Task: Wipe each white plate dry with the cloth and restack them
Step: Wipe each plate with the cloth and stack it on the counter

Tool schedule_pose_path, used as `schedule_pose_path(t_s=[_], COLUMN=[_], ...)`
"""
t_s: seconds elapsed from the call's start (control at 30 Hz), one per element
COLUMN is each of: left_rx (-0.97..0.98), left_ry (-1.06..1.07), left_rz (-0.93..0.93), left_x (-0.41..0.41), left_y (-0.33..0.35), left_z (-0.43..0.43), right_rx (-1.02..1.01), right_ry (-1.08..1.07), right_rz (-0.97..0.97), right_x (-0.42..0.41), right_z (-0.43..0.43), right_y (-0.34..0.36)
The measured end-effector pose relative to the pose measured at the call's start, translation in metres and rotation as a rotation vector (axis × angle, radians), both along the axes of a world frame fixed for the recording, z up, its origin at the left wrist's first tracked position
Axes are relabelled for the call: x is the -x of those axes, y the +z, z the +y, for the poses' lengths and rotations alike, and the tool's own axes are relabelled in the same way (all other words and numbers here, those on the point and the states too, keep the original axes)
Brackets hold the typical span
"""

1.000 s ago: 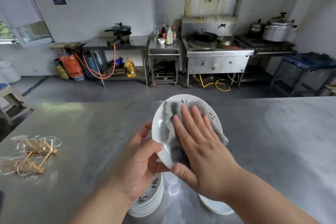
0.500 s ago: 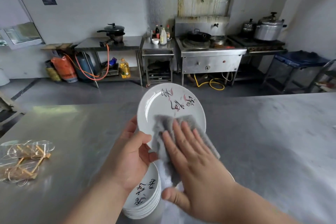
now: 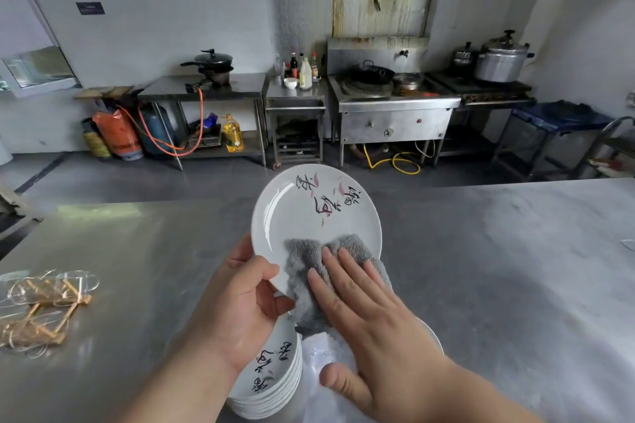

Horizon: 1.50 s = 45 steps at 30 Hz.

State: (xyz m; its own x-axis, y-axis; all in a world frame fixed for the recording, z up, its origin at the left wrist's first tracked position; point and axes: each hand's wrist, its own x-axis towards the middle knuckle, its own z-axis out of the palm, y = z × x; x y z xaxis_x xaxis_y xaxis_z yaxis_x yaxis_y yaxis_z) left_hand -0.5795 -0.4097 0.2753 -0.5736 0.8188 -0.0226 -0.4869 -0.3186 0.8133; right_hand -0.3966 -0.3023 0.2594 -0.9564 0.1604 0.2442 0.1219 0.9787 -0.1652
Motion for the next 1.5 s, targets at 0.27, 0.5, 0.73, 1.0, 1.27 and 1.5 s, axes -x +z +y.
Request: schedule_pose_path(t_s=[0.27,0.5,0.73,1.0,1.27,1.5], left_rx=[0.111,0.097,0.127,0.106,0.01,0.166], left_ry=[-0.246,-0.175,-0.197,-0.246,-0.185,-0.302], left_rz=[0.097,0.047,0.094,0.053,-0.025,-0.33], left_x=[-0.02,-0.02,-0.023,-0.024,-0.022,-0.018], left_y=[-0.005,-0.004,-0.003,-0.012,-0.001,-0.002], left_z=[-0.006,-0.011,-0.002,-0.009,0.004,0.003], right_rx=[-0.124,-0.166,0.043,-0.107,0.142,-0.082], right_ry=[-0.09,-0.052,-0.045,-0.041,0.086,0.157], right_rz=[0.044,-0.022,-0.006,-0.023,0.066,-0.08], right_x=[0.024,0.023,0.028,0.014,0.018,-0.004], right_z=[0.036,0.035,0.01,0.033,0.002,-0.003], right_y=[0.043,0.04,0.029,0.033,0.027,0.021])
